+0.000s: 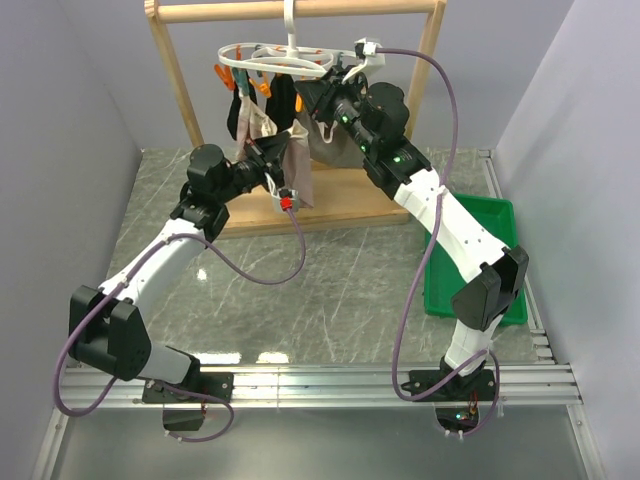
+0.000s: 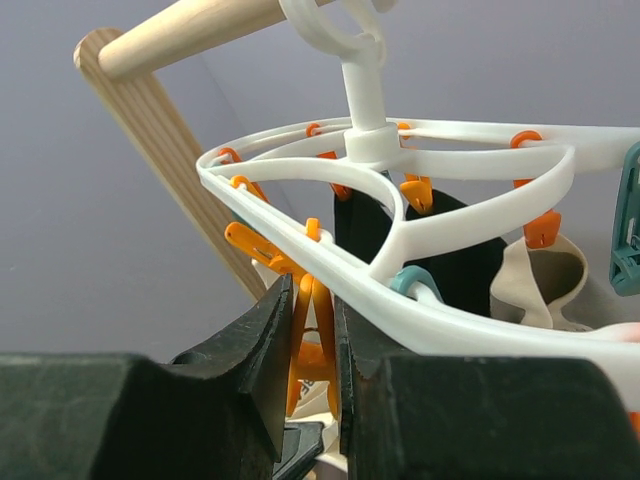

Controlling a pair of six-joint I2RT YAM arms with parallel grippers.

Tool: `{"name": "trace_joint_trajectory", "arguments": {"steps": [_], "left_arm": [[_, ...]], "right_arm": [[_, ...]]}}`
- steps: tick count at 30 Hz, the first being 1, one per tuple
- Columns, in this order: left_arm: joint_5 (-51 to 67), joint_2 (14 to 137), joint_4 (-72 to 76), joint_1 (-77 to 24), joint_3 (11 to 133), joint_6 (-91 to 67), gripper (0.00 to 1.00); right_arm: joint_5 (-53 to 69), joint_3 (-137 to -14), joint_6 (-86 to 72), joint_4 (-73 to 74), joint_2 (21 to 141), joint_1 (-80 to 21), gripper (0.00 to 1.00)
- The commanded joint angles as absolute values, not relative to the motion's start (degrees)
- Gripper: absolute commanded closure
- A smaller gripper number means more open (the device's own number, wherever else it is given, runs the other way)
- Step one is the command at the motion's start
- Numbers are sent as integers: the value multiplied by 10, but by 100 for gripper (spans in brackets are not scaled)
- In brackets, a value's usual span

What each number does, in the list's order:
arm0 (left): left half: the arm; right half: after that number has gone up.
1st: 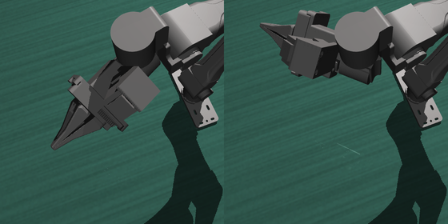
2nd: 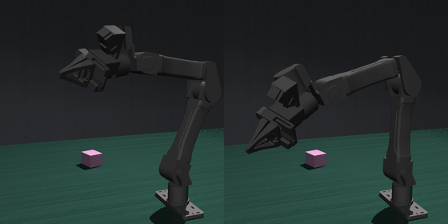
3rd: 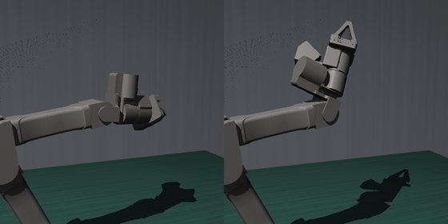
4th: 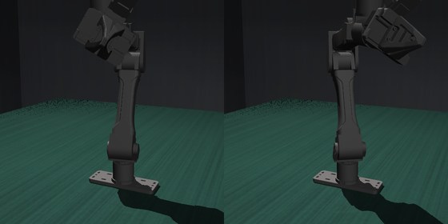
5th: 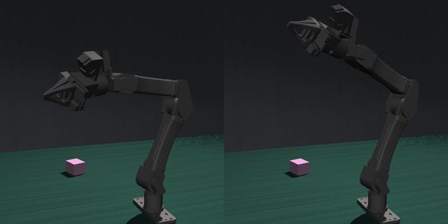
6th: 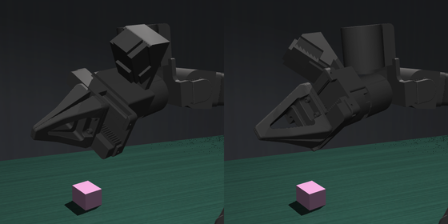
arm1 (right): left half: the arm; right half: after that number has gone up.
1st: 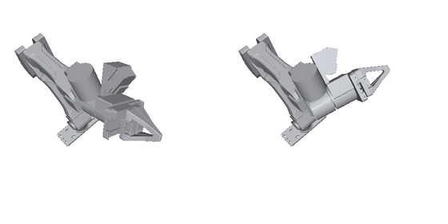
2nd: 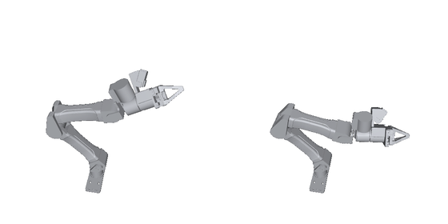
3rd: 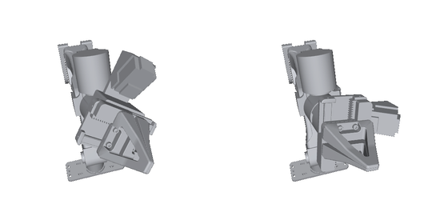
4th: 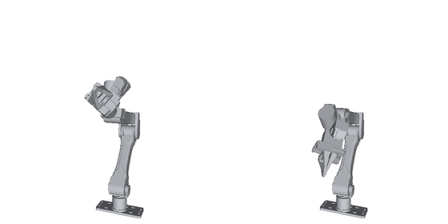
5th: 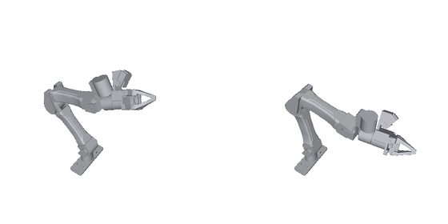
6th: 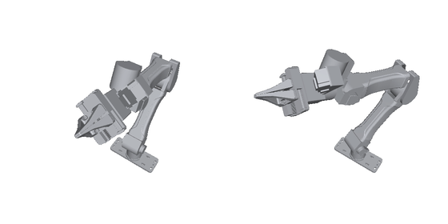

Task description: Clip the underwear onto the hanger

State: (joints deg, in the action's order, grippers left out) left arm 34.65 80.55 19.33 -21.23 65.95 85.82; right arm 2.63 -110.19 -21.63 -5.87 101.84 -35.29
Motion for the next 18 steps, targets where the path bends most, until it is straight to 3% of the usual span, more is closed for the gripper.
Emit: {"name": "trace_joint_trajectory", "arguments": {"steps": [1, 18], "left_arm": [[367, 809, 235, -210, 689, 854, 100], [390, 812, 221, -210, 718, 859, 100]], "right_arm": [[80, -1092, -217, -40, 989, -359, 100], [51, -1101, -209, -26, 1004, -364, 100]]}}
